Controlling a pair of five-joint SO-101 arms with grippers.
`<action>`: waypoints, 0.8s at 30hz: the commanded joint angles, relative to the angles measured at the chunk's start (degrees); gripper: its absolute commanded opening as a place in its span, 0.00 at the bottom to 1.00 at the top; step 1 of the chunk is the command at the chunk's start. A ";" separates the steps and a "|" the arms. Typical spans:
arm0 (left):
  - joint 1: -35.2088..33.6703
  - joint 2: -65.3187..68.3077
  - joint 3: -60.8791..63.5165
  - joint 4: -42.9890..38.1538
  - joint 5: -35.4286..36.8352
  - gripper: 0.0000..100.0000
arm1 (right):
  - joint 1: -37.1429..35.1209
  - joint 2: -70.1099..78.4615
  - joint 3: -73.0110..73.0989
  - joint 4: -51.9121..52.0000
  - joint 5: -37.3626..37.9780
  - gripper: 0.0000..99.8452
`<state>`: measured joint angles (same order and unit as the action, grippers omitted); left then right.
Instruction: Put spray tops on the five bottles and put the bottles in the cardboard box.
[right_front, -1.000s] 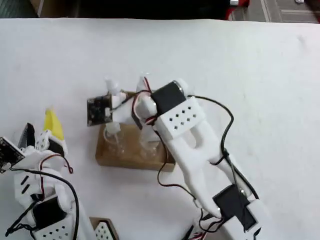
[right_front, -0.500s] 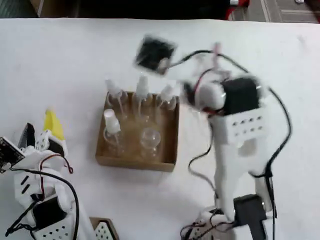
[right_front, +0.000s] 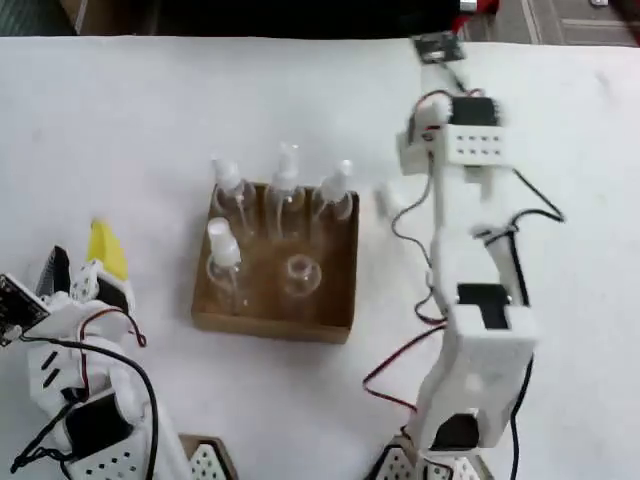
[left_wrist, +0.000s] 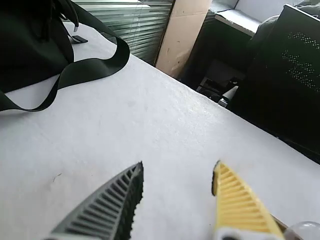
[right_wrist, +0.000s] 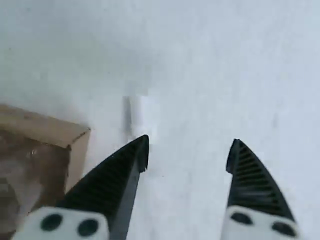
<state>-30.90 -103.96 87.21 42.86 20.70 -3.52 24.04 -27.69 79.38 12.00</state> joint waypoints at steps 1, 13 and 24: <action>0.40 0.04 -0.53 -1.85 0.44 0.21 | -3.91 4.26 -5.89 -1.01 -4.13 0.23; 0.40 0.04 -0.53 -1.85 0.44 0.21 | -5.41 19.21 -14.86 -0.75 -4.40 0.23; 0.40 0.04 -0.53 -1.85 0.44 0.21 | -4.79 30.55 -28.66 2.24 -4.22 0.22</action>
<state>-30.90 -103.96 87.21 42.86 20.70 -8.44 53.32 -50.20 79.21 7.78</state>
